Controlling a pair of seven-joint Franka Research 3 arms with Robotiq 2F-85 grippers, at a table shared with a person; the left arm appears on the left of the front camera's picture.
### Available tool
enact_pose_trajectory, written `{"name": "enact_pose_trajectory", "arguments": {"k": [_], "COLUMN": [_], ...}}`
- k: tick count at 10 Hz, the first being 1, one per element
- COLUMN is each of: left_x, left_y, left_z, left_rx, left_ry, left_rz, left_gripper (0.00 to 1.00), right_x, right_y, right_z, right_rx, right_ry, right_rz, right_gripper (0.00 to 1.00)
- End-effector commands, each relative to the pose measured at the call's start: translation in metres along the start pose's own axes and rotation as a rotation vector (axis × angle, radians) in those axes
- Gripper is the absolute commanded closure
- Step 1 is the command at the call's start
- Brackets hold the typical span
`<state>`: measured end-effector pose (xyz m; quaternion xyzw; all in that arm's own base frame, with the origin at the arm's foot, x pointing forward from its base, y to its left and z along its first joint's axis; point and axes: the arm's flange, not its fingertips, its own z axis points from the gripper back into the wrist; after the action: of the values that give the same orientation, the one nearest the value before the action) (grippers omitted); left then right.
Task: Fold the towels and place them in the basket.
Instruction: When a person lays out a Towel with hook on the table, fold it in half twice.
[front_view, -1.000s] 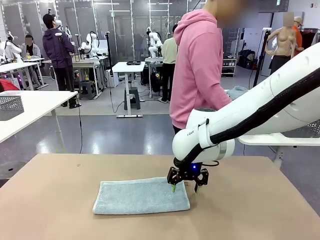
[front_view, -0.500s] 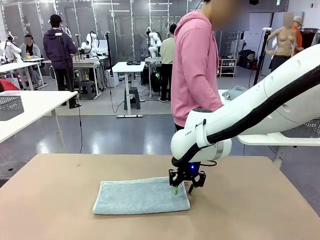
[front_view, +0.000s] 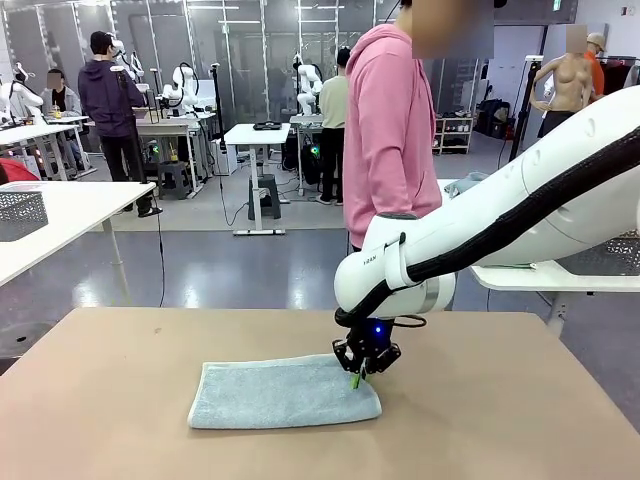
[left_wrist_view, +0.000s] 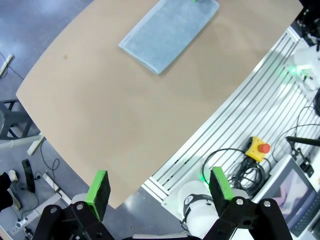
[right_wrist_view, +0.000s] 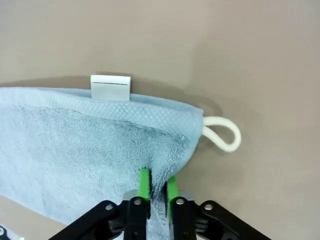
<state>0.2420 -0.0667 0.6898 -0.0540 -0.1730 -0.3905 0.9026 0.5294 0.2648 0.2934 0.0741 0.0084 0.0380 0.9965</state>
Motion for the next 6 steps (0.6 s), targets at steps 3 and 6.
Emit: {"name": "enact_pose_trajectory", "arguments": {"k": [3, 6], "left_x": [0.001, 0.001], "left_y": [0.001, 0.001], "left_z": [0.001, 0.001], "left_rx": [0.001, 0.001], "left_ry": [0.000, 0.000], "left_rz": [-0.001, -0.001], "left_gripper": [0.00, 0.00], "right_x": [0.004, -0.004], "right_y": [0.004, -0.008], "right_z": [-0.008, 0.010], "right_rx": [-0.019, -0.049], "right_ry": [0.022, 0.027], "right_rz": [-0.035, 0.018], "right_gripper": [1.00, 1.00]}}
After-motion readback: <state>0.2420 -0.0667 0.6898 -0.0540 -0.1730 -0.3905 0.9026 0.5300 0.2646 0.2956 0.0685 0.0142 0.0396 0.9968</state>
